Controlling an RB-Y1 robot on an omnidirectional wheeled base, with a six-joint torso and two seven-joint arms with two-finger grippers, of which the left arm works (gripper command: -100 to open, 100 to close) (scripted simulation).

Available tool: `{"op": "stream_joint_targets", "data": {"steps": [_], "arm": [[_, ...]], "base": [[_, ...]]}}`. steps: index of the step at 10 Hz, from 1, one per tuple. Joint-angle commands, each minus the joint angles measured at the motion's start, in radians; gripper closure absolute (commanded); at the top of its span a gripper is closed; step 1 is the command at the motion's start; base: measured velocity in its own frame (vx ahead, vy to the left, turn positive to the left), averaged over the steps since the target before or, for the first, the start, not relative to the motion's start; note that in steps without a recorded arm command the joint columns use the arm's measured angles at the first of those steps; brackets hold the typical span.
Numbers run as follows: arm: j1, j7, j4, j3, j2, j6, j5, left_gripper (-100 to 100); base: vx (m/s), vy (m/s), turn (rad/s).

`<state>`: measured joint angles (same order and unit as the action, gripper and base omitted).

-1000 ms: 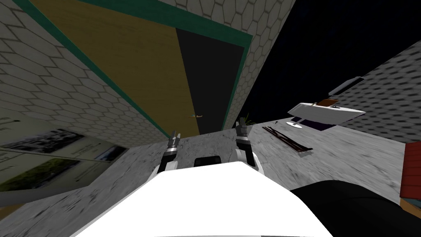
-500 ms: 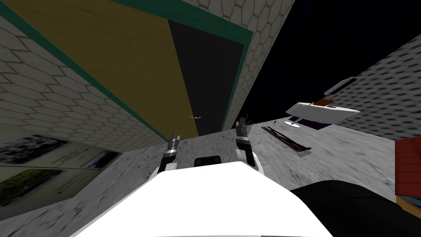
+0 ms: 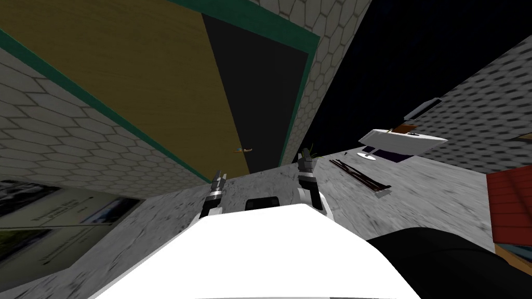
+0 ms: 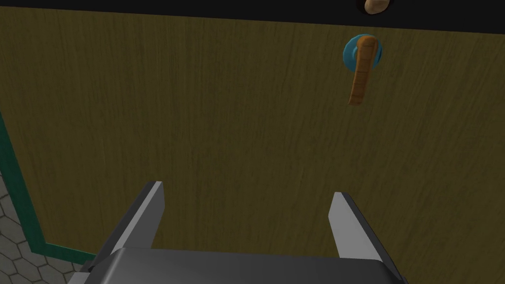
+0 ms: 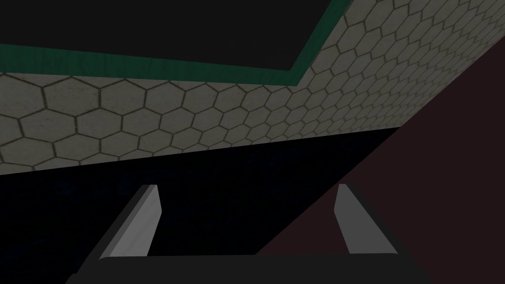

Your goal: Pull the door open

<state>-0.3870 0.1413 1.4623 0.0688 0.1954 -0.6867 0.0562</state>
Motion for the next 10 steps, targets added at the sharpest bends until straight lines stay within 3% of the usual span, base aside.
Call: {"op": "stream_joint_targets", "data": {"steps": [1, 10], "arm": [[0.009, 0.009, -0.039, 0.007, 0.009, -0.013, 0.006, -100], [0.049, 0.047, -0.257, 0.039, 0.044, -0.087, 0.037, -100]], "base": [[0.104, -0.026, -0.037], [0.115, -0.017, -0.046]]}}
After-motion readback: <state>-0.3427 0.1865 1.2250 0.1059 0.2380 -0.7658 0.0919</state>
